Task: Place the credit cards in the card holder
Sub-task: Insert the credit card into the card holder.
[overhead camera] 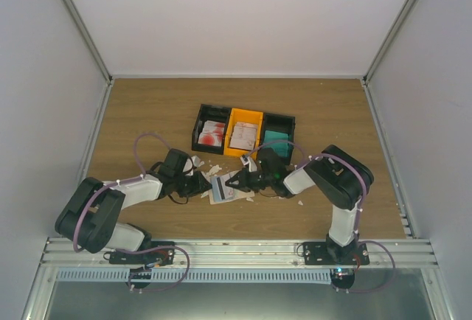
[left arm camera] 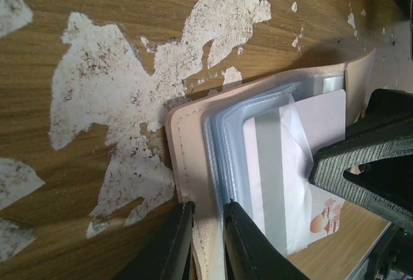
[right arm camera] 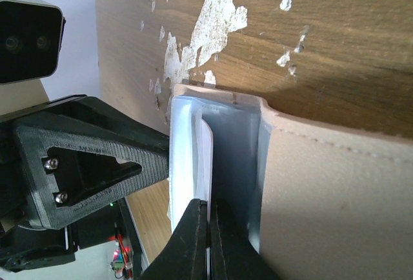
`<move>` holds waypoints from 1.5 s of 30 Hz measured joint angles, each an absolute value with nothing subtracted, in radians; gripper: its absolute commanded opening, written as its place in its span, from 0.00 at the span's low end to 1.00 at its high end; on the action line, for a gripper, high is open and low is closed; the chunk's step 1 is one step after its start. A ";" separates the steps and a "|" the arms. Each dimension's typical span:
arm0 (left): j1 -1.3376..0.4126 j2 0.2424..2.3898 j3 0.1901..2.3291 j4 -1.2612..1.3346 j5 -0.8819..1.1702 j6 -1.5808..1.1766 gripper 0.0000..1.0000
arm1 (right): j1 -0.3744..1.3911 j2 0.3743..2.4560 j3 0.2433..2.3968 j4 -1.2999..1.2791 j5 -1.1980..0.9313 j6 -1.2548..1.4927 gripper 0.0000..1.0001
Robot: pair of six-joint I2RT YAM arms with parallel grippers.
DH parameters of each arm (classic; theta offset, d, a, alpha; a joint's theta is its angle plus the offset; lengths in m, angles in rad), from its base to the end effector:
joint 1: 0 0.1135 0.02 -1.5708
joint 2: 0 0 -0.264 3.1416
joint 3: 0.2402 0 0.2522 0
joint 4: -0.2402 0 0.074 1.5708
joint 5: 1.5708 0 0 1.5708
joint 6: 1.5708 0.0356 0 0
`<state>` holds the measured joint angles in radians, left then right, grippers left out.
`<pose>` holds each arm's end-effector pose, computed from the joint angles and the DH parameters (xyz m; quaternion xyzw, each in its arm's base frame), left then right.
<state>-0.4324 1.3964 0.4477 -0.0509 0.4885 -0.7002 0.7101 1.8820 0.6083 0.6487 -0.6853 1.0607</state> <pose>0.1952 -0.1085 0.1207 -0.0568 0.9318 -0.3425 0.1062 0.2221 0.2207 0.0887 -0.0044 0.8523 0.5214 0.0400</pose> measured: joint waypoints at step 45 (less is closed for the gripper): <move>-0.450 1.328 0.410 -0.025 0.641 -0.725 0.19 | 0.812 1.633 0.701 0.117 -0.319 0.887 0.72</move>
